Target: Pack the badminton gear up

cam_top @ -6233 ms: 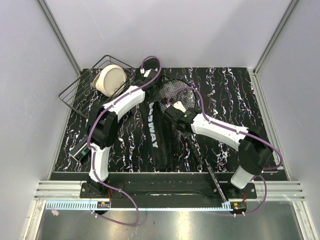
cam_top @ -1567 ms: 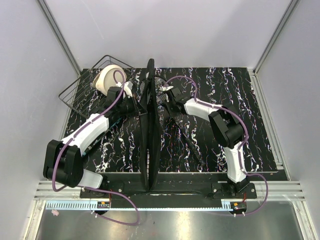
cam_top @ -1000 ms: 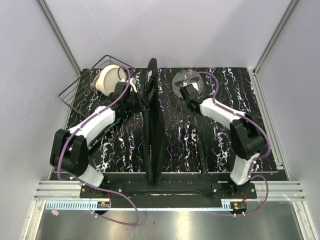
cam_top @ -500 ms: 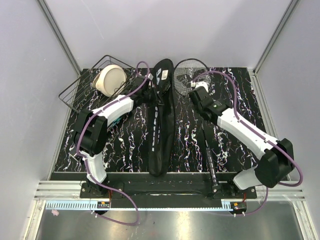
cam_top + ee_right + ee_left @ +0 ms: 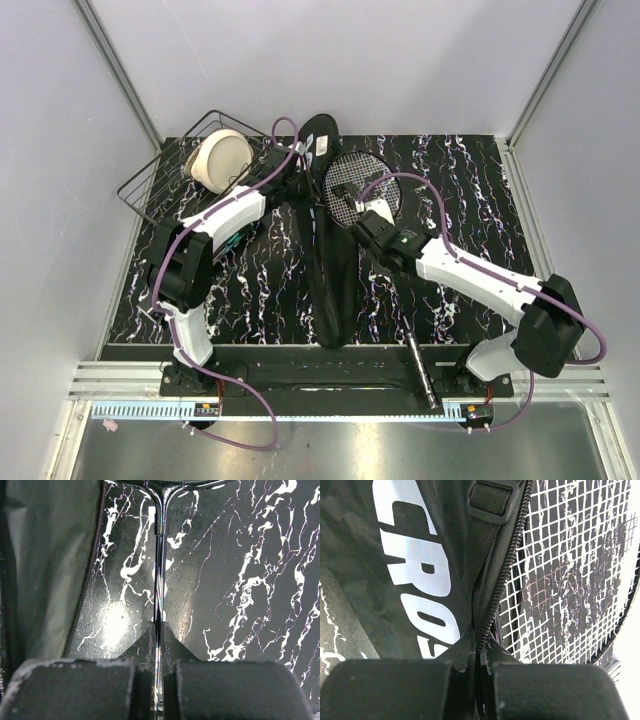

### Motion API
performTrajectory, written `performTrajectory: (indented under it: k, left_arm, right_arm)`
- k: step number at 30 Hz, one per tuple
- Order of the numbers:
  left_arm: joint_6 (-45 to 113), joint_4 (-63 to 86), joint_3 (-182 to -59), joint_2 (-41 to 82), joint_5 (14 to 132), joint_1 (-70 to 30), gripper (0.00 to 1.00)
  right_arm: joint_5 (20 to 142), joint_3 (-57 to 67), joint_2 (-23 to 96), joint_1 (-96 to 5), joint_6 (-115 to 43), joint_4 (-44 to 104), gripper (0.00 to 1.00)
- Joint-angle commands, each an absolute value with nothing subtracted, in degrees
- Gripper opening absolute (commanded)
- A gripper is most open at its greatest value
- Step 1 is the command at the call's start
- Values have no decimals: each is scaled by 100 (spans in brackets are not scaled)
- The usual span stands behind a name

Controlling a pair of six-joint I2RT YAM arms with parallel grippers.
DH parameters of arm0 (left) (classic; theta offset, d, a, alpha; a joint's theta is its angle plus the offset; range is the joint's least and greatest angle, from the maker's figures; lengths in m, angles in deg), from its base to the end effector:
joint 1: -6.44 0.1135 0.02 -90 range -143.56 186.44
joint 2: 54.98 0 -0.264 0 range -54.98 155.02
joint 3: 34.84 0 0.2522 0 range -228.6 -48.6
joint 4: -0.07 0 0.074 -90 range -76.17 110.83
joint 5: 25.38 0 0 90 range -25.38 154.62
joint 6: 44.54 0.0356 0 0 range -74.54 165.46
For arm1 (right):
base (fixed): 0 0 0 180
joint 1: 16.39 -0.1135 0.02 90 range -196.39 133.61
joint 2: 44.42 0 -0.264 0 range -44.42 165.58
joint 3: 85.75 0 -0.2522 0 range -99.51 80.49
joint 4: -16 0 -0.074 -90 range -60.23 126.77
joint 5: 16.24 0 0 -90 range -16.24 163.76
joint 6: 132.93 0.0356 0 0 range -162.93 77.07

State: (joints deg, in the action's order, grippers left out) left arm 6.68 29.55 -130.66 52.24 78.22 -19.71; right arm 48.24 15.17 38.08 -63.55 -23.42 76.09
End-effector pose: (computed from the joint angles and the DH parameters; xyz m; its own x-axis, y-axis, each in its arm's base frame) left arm 0.3800 -0.1959 0.2447 -0.8262 -0.2725 -0.4930 0.0904 0.7997 -0.5935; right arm 0.2048 0.1983 0.2652 -0.7510 -0.3666 -0.5492 -0.2973 0.9304 -0.2145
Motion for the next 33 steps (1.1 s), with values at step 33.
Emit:
performTrajectory:
  k: [33]
  left_arm:
    - [1067,2887,-13264,4505,8526,-2204,0]
  right_arm:
    - [3851,737,4549,-7326,-2465,6713,0]
